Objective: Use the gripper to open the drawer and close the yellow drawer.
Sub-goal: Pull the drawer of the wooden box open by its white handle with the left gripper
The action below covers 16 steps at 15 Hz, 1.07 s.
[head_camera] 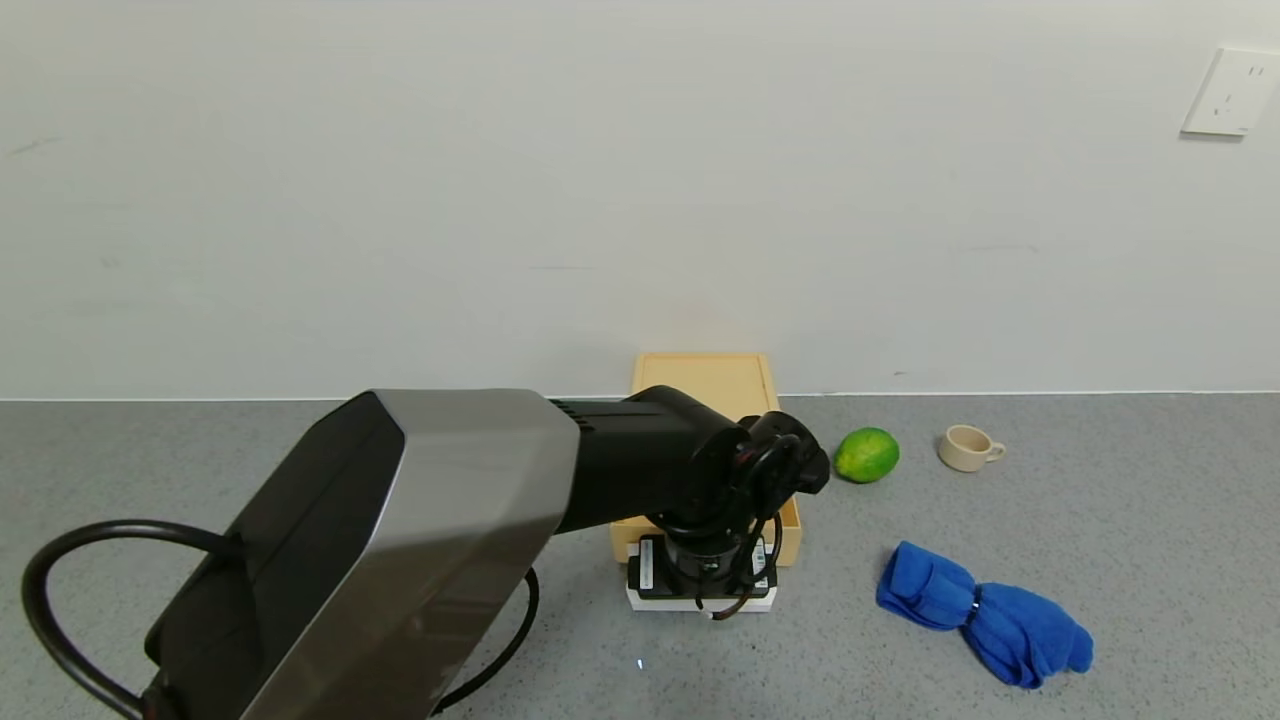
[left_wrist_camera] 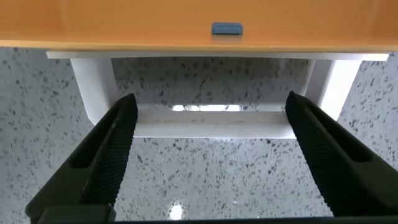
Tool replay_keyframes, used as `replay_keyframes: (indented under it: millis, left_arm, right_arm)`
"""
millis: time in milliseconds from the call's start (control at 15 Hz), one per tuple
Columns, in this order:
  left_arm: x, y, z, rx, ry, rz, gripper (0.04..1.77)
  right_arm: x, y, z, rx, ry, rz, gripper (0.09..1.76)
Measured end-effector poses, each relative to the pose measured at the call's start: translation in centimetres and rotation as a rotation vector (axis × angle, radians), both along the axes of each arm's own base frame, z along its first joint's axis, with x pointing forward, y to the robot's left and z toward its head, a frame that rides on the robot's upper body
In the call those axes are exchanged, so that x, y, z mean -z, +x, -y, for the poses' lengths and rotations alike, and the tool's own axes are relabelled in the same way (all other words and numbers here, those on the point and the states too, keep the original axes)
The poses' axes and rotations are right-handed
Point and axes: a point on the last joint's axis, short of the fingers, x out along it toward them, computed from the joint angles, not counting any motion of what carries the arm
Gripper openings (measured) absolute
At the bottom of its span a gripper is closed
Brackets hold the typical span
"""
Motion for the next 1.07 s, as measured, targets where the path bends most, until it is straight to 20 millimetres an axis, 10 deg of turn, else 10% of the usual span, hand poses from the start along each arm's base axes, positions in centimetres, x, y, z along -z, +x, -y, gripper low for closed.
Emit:
replay_keyframes:
  millis: [1067]
  left_arm:
    - [-0.1,-3.5,0.3,-0.011,0.026,-0.082,1.72]
  right_arm:
    - [0.0,0.0,0.0,0.0,0.0,0.0,1.71]
